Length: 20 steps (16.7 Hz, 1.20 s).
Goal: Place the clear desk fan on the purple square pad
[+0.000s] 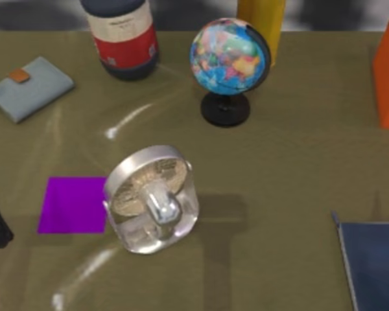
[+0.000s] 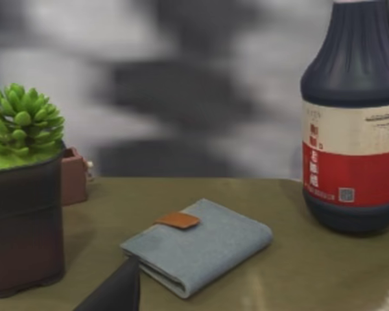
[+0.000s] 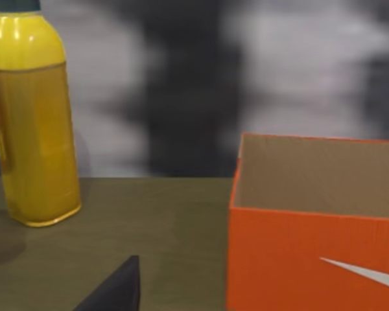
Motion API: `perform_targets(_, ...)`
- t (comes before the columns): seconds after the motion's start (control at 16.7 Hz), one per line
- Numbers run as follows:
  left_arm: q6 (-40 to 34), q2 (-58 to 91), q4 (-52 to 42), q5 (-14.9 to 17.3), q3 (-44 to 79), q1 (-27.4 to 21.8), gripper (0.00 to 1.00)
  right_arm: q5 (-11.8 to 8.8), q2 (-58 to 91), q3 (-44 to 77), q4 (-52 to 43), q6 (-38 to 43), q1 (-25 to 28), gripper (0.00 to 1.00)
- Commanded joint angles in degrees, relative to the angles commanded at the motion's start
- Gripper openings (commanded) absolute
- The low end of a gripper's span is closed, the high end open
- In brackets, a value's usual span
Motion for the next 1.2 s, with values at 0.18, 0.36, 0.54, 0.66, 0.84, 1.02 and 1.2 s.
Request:
perform_targets(0.18, 0.20, 0.57, -0.53, 0.03, 0.52, -0.23, 1.00, 0.00, 0.00, 0.00, 0.00, 0.00, 0.00, 1.00)
perform_targets(0.36, 1.88, 5.96, -5.26, 0.11, 5.63, -2.13, 1.00, 0.00, 0.00, 0.00, 0.00, 0.00, 0.00, 1.00)
perform_targets(0.54, 4.74, 16.60, -13.64, 0.08, 15.62, -5.39, 1.00, 0.00, 0.00, 0.00, 0.00, 0.00, 0.00, 1.00)
perform_targets(0.66, 7.10, 26.02, -20.68, 0.04, 24.31, -8.15, 1.00, 0.00, 0.00, 0.00, 0.00, 0.00, 0.00, 1.00)
perform_targets(0.84, 11.00, 42.45, -32.48, -0.03, 39.36, -12.82, 1.00, 0.00, 0.00, 0.00, 0.00, 0.00, 0.00, 1.00)
perform_targets(1.02, 15.05, 60.23, -44.81, -0.07, 55.59, -17.76, 1.00, 0.00, 0.00, 0.00, 0.00, 0.00, 0.00, 1.00)
perform_targets(1.2, 18.92, 77.54, -56.64, -0.07, 71.40, -22.53, 1.00, 0.00, 0.00, 0.00, 0.00, 0.00, 0.00, 1.00)
